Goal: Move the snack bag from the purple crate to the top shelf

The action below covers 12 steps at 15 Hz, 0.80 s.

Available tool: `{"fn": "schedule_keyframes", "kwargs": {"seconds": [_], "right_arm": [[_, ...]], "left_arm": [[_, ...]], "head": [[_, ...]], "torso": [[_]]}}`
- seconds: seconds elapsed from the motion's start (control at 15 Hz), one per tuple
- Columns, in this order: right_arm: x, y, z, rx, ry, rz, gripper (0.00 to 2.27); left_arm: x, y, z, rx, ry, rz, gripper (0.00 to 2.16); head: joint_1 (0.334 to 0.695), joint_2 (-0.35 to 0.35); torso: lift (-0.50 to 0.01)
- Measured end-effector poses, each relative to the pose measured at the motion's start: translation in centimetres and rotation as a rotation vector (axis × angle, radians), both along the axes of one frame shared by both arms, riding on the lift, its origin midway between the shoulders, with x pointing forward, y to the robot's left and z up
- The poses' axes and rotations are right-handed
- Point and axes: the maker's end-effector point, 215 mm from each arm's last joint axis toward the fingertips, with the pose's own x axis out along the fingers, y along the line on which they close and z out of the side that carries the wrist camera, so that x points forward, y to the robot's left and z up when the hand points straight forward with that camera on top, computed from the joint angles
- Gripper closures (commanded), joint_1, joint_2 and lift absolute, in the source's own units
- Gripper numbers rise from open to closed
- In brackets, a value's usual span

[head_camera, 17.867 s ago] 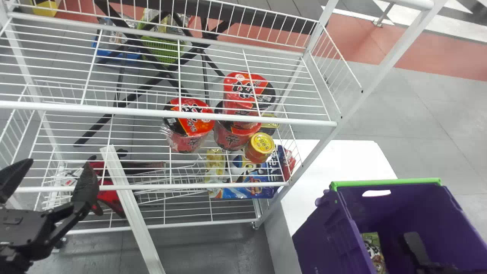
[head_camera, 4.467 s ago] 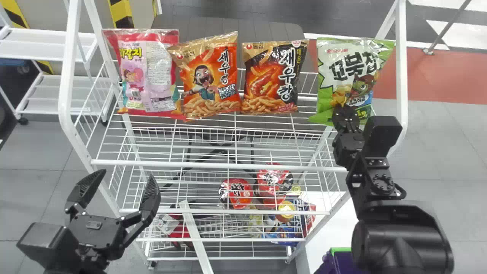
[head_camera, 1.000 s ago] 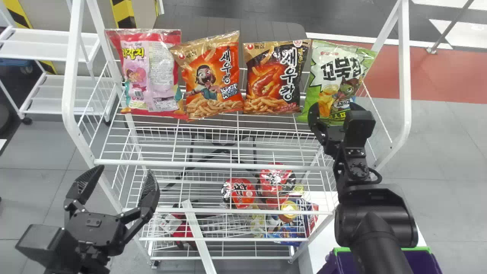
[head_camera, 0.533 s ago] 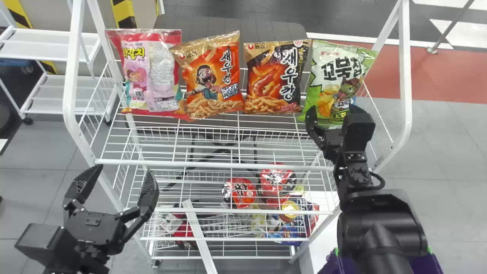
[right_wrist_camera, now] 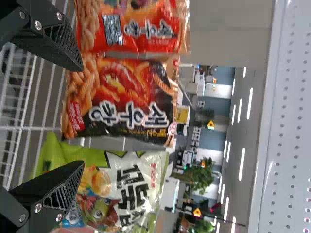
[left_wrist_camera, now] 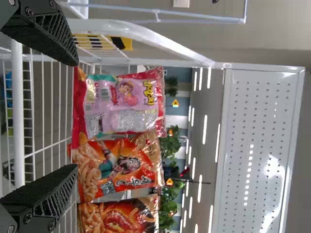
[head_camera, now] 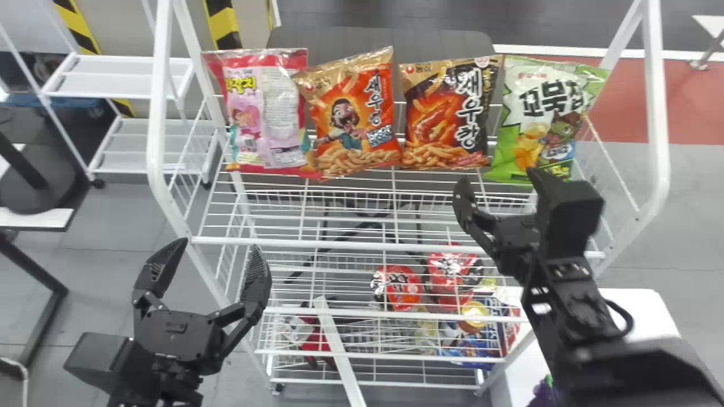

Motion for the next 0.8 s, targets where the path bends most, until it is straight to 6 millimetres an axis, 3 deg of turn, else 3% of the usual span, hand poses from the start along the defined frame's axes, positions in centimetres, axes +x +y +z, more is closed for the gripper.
{"fn": "schedule_keyframes", "kwargs": {"seconds": [0.2, 0.4, 0.6, 0.8], "right_arm": [[-5.6, 0.3, 1.4, 0.034, -0.056, 0.026, 0.17], [-9.6, -0.4, 2.3, 0.037, -0.083, 0.05, 0.17], [-12.0, -0.4, 1.8, 0.048, -0.061, 0.087, 0.17], [-13.1, -0.8, 1.1, 0.055, -0.036, 0.078, 0.17]], "left_arm": [[-1.0, 0.6, 1.9, -0.011, -0.018, 0.024, 0.06], [-1.8, 0.4, 1.7, -0.025, 0.002, 0.048, 0.06], [-2.9, 0.7, 0.4, -0.013, 0.036, 0.107, 0.06], [-3.5, 0.2, 0.3, -0.001, 0.043, 0.098, 0.06]], "head": [[0.695, 0.056], [0.695, 0.049], [0.695, 0.058], [0.695, 0.048]], "torso": [[0.0], [0.0], [0.0], [0.0]]}}
